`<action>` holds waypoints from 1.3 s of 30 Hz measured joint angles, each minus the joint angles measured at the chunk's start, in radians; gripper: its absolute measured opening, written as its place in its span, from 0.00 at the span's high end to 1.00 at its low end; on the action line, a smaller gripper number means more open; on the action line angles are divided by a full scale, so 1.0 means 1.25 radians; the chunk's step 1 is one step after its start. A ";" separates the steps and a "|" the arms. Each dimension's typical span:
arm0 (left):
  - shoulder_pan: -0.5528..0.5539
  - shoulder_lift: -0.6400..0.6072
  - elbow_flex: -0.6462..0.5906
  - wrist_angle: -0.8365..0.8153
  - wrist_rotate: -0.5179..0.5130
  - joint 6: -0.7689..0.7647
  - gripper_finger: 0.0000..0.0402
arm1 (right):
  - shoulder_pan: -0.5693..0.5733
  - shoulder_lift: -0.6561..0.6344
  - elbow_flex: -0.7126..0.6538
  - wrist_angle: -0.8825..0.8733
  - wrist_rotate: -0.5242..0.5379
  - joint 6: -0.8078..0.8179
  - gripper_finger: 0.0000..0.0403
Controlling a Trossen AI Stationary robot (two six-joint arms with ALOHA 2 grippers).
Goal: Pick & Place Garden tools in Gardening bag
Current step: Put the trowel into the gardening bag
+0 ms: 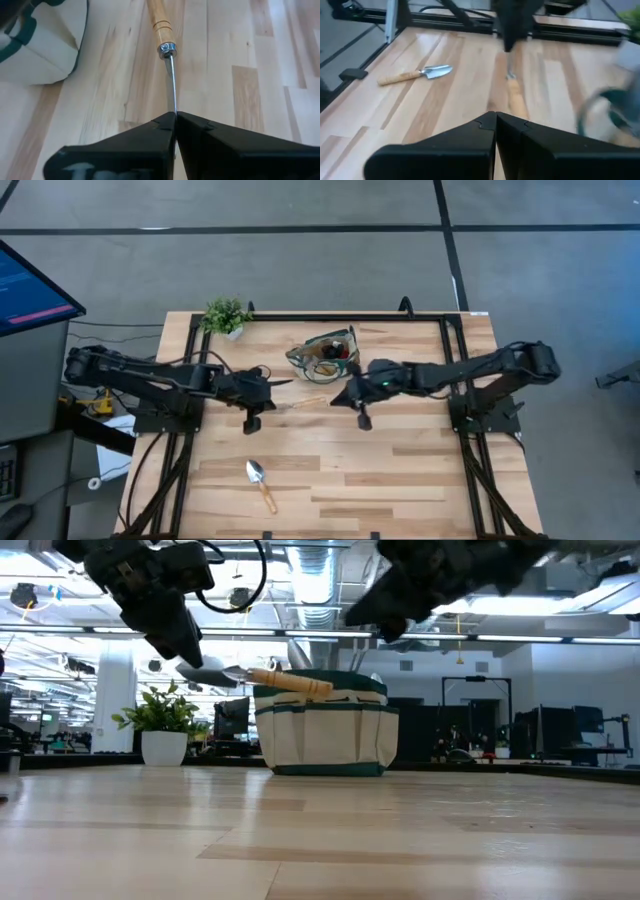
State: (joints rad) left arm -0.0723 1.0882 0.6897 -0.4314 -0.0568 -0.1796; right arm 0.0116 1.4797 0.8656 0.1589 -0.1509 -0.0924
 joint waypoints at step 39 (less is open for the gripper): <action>-0.005 -0.001 0.002 0.008 -0.010 -0.030 1.00 | -0.015 0.425 0.450 -0.117 -0.006 -0.051 0.77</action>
State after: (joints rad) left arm -0.0792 1.0874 0.6922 -0.4213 -0.0688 -0.2169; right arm -0.0067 2.0111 1.4286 0.0125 -0.1585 -0.1562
